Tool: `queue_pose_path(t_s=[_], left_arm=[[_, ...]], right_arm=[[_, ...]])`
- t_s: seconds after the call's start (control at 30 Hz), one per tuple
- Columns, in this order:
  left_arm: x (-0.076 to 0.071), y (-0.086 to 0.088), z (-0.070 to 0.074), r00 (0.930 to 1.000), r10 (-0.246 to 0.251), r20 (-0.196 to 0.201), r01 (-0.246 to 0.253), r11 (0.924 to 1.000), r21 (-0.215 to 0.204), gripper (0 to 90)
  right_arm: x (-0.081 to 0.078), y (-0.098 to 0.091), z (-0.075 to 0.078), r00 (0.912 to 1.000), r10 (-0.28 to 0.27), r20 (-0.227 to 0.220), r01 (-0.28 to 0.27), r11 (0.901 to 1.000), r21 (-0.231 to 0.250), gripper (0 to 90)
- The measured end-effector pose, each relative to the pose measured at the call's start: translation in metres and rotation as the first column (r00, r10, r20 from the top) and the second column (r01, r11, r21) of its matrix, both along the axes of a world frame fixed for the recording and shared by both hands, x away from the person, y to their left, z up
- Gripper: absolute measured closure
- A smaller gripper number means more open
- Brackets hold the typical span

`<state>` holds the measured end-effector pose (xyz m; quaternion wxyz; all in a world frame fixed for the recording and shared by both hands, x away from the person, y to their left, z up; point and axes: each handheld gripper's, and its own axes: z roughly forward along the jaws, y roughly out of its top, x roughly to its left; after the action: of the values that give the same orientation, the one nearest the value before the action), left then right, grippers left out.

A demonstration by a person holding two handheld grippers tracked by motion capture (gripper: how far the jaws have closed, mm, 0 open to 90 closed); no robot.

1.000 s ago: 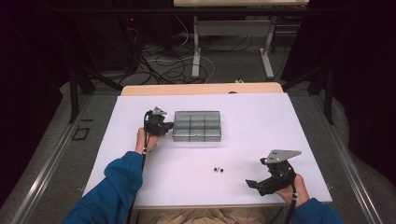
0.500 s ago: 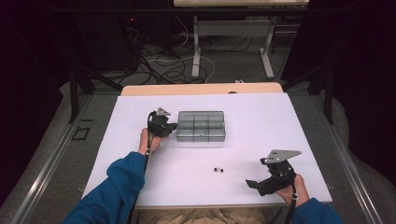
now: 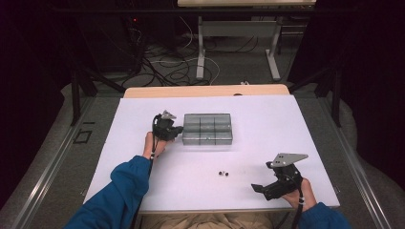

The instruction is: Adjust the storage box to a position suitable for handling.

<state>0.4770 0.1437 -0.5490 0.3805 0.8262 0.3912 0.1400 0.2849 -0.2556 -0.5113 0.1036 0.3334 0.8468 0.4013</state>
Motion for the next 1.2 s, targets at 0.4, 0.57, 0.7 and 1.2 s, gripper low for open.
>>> queue_pose_path(t_s=[0.4,0.57,0.7,1.2], left_arm=[[-0.001,0.001,0.002,0.9998,-0.007,0.016,0.007,0.9999,0.01,84.2],[-0.007,0.008,0.008,0.9999,-0.002,0.013,0.002,0.9994,0.034,73.5],[-0.018,0.013,0.012,1.0,-0.004,0.002,0.004,0.9982,0.061,53.3],[-0.08,0.032,0.03,0.9999,-0.012,0.002,0.012,0.9926,0.121,7.9]], right_arm=[[-0.001,0.001,0.0,0.9999,-0.002,-0.01,0.002,1.0,0.002,0.0],[-0.003,0.001,0.001,1.0,-0.007,-0.001,0.007,0.9999,0.011,0.0],[-0.002,0.0,0.001,0.9998,0.002,-0.018,-0.002,1.0,-0.001,0.0],[0.004,0.007,0.001,0.9998,0.002,-0.019,-0.001,0.9997,0.023,0.0]])
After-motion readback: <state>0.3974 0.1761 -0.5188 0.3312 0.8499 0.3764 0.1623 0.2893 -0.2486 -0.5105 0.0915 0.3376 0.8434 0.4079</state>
